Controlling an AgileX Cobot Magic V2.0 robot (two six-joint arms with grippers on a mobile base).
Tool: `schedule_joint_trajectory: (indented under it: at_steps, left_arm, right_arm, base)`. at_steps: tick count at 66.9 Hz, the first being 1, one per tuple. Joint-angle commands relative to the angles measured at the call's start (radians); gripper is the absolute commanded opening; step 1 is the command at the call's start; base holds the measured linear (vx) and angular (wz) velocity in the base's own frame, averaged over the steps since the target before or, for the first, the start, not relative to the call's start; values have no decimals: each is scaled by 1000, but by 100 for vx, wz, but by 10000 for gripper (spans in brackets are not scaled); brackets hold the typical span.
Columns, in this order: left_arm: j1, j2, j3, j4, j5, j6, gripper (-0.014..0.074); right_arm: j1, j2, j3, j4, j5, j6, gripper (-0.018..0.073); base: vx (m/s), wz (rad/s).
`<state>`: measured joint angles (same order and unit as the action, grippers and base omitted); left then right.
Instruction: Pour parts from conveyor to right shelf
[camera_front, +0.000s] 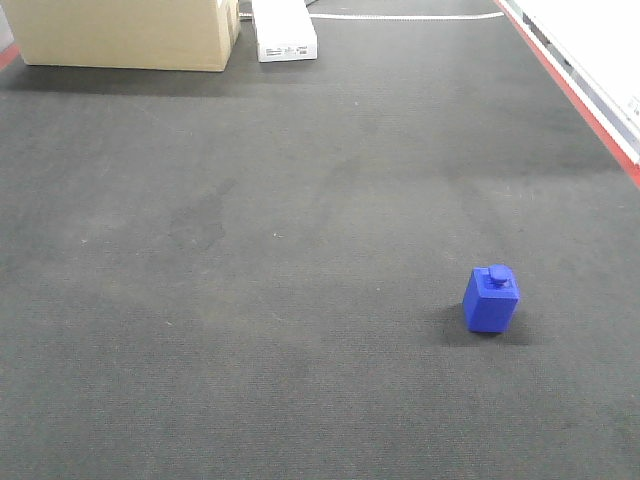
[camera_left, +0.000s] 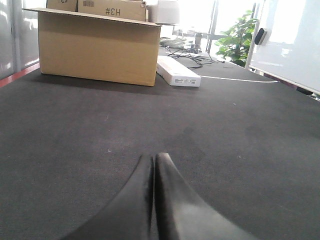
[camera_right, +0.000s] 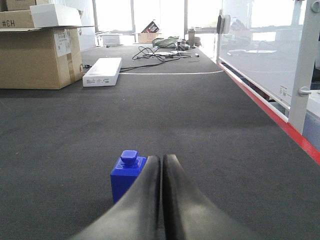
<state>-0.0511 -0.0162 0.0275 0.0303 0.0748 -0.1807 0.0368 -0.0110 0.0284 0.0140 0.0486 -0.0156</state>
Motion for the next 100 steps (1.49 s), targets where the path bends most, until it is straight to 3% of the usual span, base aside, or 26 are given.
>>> schedule_joint_trajectory:
  at_steps: [1,76,100]
  left_arm:
    - [-5,-8,22,-9,-75,-4,-6]
    - [-5,-8,22,-9,-75,-4,-6]
    - [-5,-8,22,-9,-75,-4,-6]
  right_arm:
    - [-6,-9,17,-4,-74,-4,-8]
    - [-6,-9,11,6,-104,16,-8]
    - [-6,128,-221,-3,-80,0,-8]
  base:
    - [0,0]
    - [0,0]
    - [0,0]
